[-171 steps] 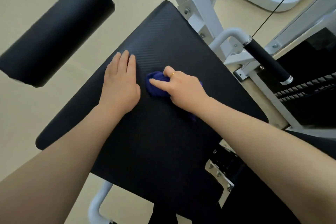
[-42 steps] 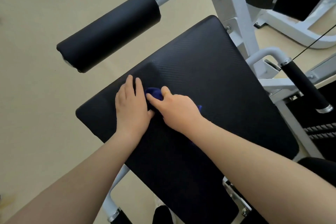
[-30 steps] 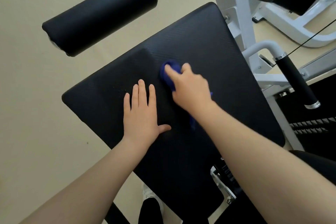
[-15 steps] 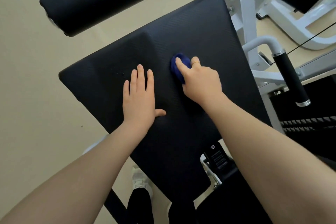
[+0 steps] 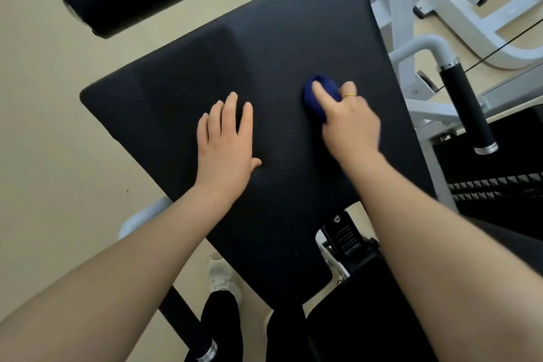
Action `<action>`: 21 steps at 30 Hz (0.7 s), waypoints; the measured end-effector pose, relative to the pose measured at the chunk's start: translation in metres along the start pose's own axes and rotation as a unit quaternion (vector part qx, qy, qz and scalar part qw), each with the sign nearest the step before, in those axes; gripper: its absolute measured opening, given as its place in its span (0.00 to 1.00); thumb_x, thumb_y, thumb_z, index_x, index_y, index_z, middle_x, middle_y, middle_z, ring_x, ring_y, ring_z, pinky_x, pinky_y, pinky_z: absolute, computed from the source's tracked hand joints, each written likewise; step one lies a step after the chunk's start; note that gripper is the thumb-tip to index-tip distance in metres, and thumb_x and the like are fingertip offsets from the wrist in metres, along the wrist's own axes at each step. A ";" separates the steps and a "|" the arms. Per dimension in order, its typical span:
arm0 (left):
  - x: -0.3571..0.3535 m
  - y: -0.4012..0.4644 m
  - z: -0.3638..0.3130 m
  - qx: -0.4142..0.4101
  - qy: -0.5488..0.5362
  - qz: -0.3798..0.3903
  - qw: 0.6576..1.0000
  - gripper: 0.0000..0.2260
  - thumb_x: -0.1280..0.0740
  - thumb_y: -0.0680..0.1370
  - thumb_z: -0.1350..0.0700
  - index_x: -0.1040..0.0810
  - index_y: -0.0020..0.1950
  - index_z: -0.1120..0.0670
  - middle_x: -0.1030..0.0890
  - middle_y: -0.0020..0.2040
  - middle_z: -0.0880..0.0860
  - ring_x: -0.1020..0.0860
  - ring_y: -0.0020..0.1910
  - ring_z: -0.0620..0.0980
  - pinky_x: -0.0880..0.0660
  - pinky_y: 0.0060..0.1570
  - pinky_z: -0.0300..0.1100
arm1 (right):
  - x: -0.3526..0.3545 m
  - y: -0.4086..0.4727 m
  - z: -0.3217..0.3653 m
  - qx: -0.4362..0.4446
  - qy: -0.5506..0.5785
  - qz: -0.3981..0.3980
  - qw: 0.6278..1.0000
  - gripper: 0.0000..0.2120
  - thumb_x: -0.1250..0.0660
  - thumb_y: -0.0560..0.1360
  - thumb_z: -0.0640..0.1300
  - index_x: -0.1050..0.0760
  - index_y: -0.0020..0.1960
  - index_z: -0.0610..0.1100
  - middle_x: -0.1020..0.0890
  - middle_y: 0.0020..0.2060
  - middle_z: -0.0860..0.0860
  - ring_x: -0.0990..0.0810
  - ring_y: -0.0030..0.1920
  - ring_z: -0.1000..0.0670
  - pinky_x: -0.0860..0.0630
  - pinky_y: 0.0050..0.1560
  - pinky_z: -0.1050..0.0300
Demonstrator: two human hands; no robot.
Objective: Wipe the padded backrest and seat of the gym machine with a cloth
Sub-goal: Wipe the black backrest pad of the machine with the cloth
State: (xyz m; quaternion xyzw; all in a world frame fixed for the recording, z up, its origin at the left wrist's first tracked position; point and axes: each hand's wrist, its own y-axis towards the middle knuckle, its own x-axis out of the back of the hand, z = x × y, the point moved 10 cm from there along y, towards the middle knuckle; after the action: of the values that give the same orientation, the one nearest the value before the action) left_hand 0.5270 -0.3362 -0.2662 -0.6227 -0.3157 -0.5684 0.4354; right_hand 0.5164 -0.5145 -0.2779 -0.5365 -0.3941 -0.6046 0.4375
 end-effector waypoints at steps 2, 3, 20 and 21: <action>0.001 -0.004 -0.010 -0.020 0.007 -0.012 1.000 0.38 0.31 0.73 0.52 0.49 0.76 0.57 0.47 0.76 0.60 0.46 0.74 0.60 0.48 0.72 0.53 | -0.006 -0.029 0.036 0.054 0.050 -0.016 0.997 0.30 0.31 0.67 0.37 0.28 0.67 0.50 0.24 0.52 0.37 0.23 0.38 0.39 0.33 0.30 0.54; 0.003 -0.007 -0.016 -0.033 0.019 -0.028 0.999 0.36 0.30 0.72 0.54 0.45 0.75 0.58 0.42 0.74 0.60 0.41 0.72 0.60 0.43 0.70 0.54 | -0.009 -0.047 0.054 0.094 0.054 -0.013 0.994 0.29 0.29 0.64 0.37 0.25 0.65 0.49 0.22 0.48 0.38 0.24 0.34 0.41 0.33 0.27 0.56; -0.039 -0.028 -0.033 -0.045 0.051 0.073 0.995 0.52 0.32 0.68 0.37 0.60 0.75 0.60 0.57 0.77 0.59 0.52 0.75 0.58 0.52 0.73 0.53 | -0.032 -0.094 0.069 0.068 0.073 0.069 0.993 0.33 0.29 0.67 0.38 0.32 0.70 0.50 0.23 0.51 0.39 0.25 0.35 0.44 0.37 0.29 0.57; -0.039 -0.029 -0.032 -0.045 0.050 0.078 0.995 0.52 0.31 0.68 0.37 0.61 0.75 0.60 0.58 0.77 0.59 0.53 0.75 0.57 0.53 0.73 0.53 | -0.028 -0.091 0.066 0.099 0.058 0.048 0.992 0.33 0.27 0.64 0.39 0.29 0.68 0.51 0.22 0.48 0.39 0.25 0.32 0.44 0.38 0.27 0.58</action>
State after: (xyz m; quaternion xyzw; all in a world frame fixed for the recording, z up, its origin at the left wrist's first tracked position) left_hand 0.4810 -0.3489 -0.3004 -0.6349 -0.2179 -0.5769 0.4654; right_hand 0.4514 -0.4212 -0.2990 -0.4733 -0.3996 -0.5708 0.5390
